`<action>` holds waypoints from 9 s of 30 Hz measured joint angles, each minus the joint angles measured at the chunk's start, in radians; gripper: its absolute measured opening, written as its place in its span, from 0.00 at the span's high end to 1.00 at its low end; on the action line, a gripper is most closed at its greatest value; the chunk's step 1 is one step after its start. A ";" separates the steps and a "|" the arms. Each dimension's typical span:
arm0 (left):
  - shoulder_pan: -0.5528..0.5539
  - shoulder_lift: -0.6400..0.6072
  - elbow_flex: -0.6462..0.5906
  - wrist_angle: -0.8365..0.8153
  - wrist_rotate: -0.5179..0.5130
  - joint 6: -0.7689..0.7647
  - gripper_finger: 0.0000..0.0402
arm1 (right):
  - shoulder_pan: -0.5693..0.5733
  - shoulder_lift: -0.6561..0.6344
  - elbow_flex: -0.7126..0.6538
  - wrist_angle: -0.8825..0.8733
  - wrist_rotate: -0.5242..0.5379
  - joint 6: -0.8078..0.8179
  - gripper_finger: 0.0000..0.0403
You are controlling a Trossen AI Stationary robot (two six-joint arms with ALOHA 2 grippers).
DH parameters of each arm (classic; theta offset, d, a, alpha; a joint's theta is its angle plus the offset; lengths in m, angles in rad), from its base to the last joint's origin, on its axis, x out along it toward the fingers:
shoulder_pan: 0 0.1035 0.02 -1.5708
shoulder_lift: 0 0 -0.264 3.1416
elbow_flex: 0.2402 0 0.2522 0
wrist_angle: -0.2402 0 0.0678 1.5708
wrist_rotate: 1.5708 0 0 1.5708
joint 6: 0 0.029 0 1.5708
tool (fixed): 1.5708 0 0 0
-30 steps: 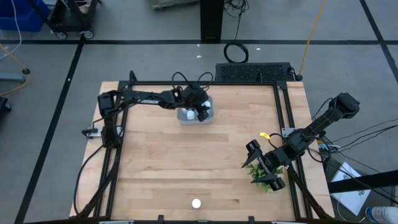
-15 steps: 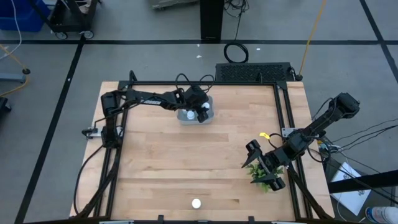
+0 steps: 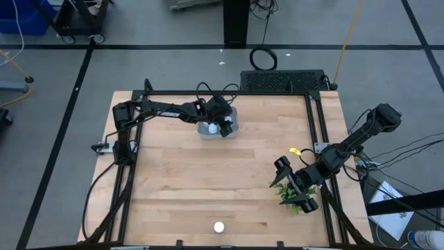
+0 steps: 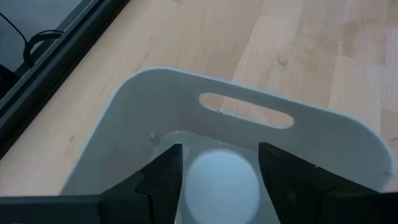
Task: Pick and place pill bottles into a basket
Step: Put the white bottle into the gray bin
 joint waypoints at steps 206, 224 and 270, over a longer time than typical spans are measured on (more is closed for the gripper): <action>-1.079 -1.209 -0.887 0.586 -0.552 0.092 0.30 | -0.051 0.997 1.004 -1.090 0.021 0.216 0.16; -1.079 -1.209 -0.887 0.586 -0.552 0.088 0.30 | -0.053 1.038 1.003 -1.088 0.018 0.234 0.16; -1.079 -1.209 -0.887 0.586 -0.552 0.090 0.30 | -0.066 1.036 1.002 -1.088 -0.036 0.209 0.59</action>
